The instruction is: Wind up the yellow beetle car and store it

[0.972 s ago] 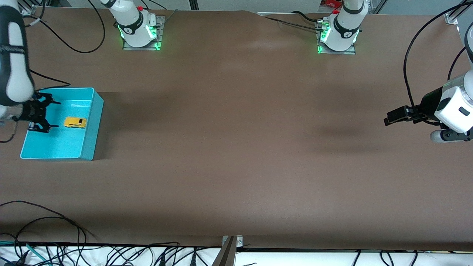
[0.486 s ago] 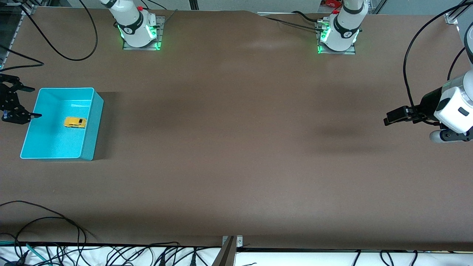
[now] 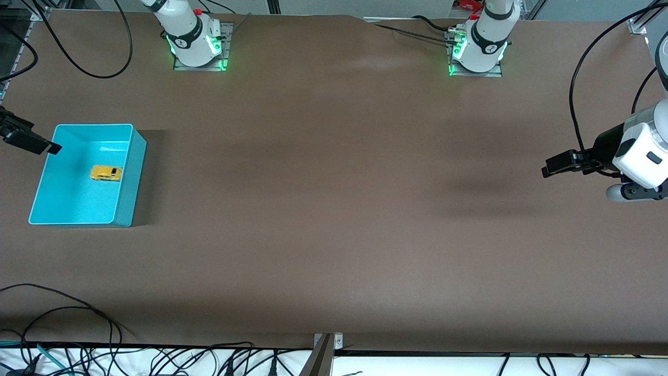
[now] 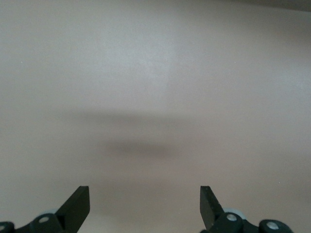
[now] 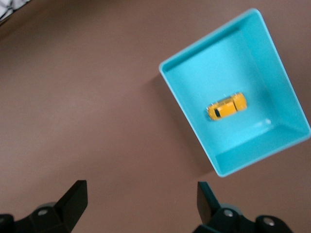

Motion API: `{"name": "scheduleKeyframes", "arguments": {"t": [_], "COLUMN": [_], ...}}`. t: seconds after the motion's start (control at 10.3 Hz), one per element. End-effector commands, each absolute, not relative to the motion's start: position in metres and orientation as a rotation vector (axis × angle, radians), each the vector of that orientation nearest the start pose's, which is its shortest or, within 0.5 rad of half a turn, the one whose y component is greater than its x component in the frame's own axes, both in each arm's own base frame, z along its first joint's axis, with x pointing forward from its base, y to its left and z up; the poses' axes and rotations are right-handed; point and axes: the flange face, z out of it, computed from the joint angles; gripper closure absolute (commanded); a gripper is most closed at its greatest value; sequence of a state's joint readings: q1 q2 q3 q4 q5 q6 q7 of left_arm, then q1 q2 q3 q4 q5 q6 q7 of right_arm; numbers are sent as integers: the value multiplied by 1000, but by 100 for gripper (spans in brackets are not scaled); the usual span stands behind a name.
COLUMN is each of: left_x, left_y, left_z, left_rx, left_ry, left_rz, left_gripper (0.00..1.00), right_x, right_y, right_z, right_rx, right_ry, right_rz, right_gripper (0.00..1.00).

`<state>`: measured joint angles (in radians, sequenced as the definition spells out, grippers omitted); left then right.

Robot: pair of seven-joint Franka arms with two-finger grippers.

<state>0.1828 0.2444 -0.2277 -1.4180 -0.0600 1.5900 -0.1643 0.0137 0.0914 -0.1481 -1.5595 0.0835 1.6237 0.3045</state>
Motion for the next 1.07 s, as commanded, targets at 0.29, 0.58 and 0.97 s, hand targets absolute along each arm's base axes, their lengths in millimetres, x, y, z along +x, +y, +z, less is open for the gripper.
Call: {"name": "scheduleKeyframes", "arguments": {"t": [0.29, 0.58, 0.97], "left_x": [622, 621, 621], "left_y": [-17, -17, -18], "left_z": [560, 559, 559], "left_rx": [-3260, -3260, -3259], "left_ry": [-173, -173, -168], "left_rz": [134, 136, 136], "left_gripper": [0, 0, 1], "right_x": [568, 553, 552], "right_y": [-2, -3, -2], "right_z": [575, 597, 598], "right_rx": [-3177, -3167, -3165], "right_ry": [179, 165, 155], "right_rz": [149, 136, 139], "right_gripper": [0, 0, 0]}}
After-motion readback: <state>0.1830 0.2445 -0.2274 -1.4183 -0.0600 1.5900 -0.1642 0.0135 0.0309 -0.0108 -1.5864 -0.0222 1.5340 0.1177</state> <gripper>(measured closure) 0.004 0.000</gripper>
